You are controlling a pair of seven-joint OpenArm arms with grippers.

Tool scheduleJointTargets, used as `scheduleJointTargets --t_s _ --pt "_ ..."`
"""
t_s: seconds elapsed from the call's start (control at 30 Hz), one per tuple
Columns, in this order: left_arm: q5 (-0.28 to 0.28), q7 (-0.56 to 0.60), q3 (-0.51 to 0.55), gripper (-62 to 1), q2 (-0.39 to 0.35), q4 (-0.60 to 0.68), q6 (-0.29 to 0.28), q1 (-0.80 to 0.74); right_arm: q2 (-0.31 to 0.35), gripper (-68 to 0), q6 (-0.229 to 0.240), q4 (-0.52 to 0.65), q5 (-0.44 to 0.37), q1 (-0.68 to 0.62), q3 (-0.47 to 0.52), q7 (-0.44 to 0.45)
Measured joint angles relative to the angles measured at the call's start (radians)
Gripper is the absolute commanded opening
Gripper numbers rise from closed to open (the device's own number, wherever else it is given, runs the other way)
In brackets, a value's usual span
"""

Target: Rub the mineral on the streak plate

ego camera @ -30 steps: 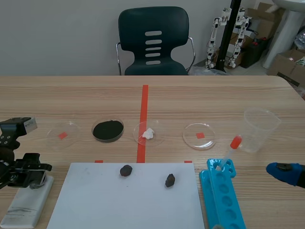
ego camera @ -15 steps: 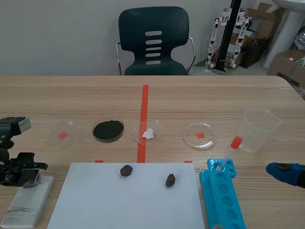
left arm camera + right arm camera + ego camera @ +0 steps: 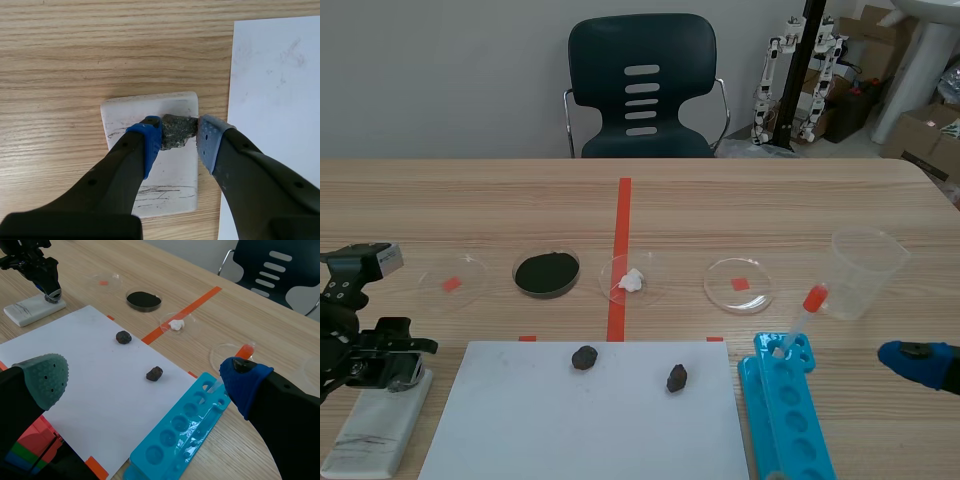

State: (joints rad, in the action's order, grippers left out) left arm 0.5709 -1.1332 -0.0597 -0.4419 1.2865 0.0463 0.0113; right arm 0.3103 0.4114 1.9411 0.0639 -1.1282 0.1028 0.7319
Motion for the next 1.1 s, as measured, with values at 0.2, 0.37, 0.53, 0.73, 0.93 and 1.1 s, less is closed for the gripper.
scheduleJointTargets --t_s 0.2,0.37,0.53,0.73,0.93,1.1 --pt "-0.150 -0.007 -0.006 -49.4 0.008 0.009 0.083 0.003 0.000 -3.7 0.000 0.000 0.000 0.000 0.000 0.000" --pt "-0.176 -0.010 -0.005 -49.4 0.005 0.006 0.090 0.003 0.000 -3.7 0.000 0.000 0.000 0.000 0.000 0.000" --pt "-0.120 -0.005 -0.002 -49.4 -0.008 0.002 0.065 0.002 0.000 -3.7 0.000 0.000 0.000 0.000 0.000 0.000" --pt "0.039 -0.003 0.007 -49.4 -0.021 -0.006 -0.020 0.000 0.000 -3.7 0.000 0.000 0.000 0.000 0.000 0.000" --pt "0.108 0.000 0.007 -49.4 -0.021 -0.009 -0.059 -0.001 0.000 -3.7 0.000 0.000 0.000 0.000 0.000 0.000" --pt "0.095 -0.001 0.007 -49.4 -0.018 -0.011 -0.055 -0.003 0.000 -3.7 0.000 0.000 0.000 0.000 0.000 0.000"
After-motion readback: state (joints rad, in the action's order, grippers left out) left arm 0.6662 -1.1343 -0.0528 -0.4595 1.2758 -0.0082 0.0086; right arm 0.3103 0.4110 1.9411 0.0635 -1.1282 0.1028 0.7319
